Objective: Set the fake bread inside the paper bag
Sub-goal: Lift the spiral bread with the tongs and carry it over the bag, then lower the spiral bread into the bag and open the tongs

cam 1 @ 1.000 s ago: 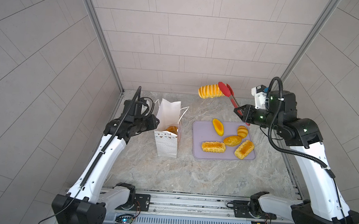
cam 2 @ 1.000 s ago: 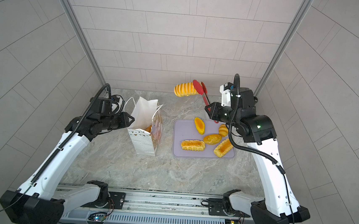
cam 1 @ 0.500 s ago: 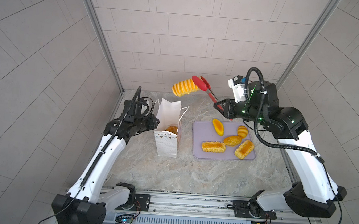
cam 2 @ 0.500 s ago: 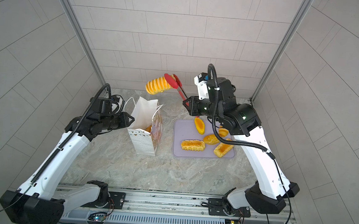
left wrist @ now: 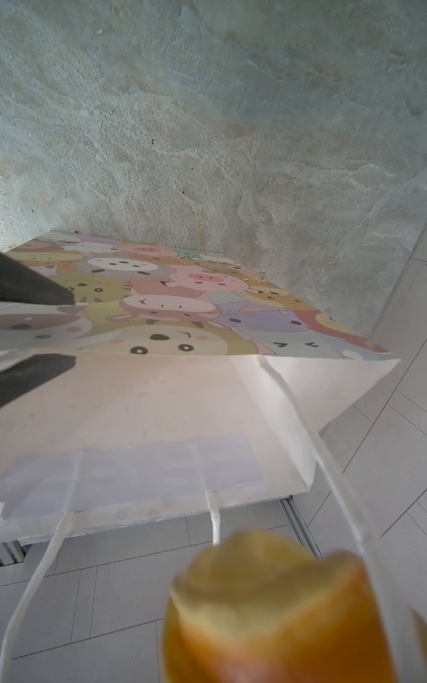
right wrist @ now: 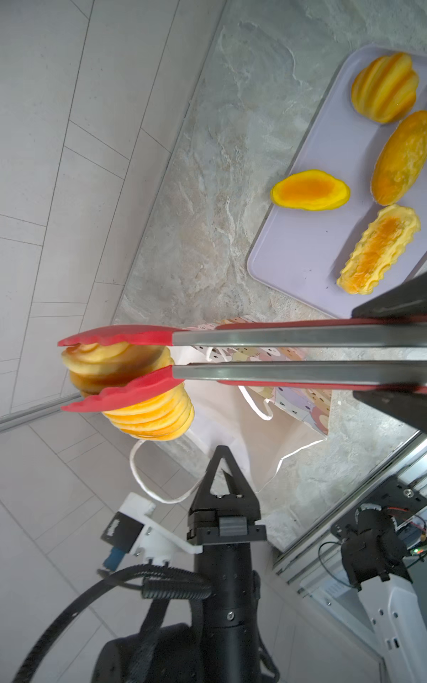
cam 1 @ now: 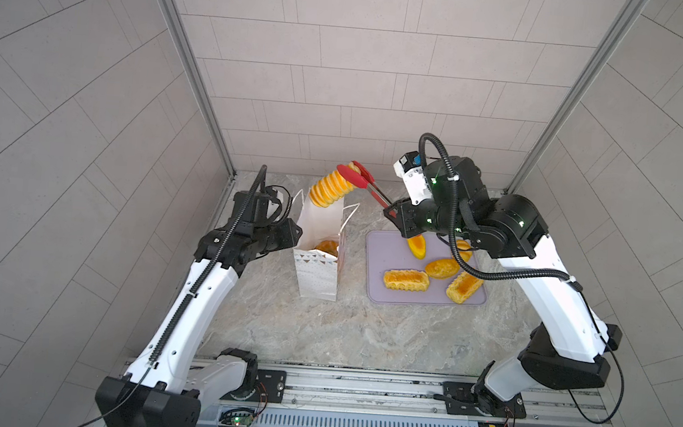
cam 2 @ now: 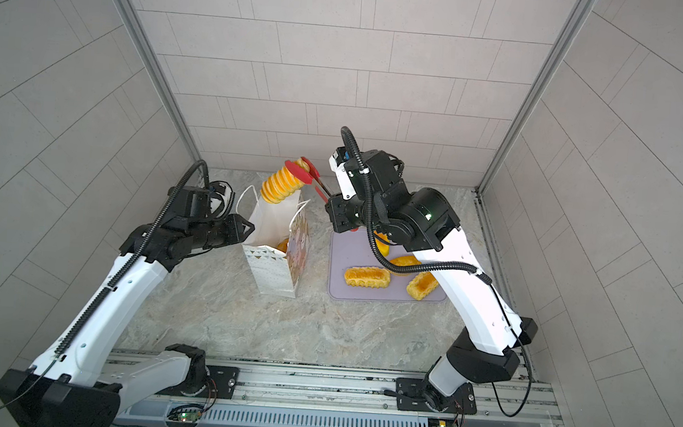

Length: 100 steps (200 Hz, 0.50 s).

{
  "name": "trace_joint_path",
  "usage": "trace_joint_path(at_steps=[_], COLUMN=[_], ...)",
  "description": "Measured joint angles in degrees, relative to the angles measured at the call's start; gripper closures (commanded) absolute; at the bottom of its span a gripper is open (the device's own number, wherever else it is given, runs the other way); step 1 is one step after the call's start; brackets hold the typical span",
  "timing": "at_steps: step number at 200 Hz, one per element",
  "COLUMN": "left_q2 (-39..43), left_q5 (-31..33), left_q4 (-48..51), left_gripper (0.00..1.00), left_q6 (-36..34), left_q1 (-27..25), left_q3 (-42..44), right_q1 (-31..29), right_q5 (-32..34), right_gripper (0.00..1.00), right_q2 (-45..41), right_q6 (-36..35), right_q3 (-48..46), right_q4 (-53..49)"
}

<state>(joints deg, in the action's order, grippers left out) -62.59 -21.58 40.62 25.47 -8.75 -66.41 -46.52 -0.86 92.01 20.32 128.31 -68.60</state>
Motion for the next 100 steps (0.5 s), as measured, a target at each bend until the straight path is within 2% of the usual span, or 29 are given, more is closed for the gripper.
trace_joint_path(at_steps=[100], left_q2=[0.2], left_q5=[0.1], left_q4=[0.0], left_gripper=[0.84], left_q6=[0.0], left_q1=[0.0], left_q3=[0.0], right_q1=[-6.4], right_q5=[6.6], right_gripper=[0.79], right_q2=[3.9], right_q6=[-5.4], right_q3=[3.4], right_q4=[-6.7])
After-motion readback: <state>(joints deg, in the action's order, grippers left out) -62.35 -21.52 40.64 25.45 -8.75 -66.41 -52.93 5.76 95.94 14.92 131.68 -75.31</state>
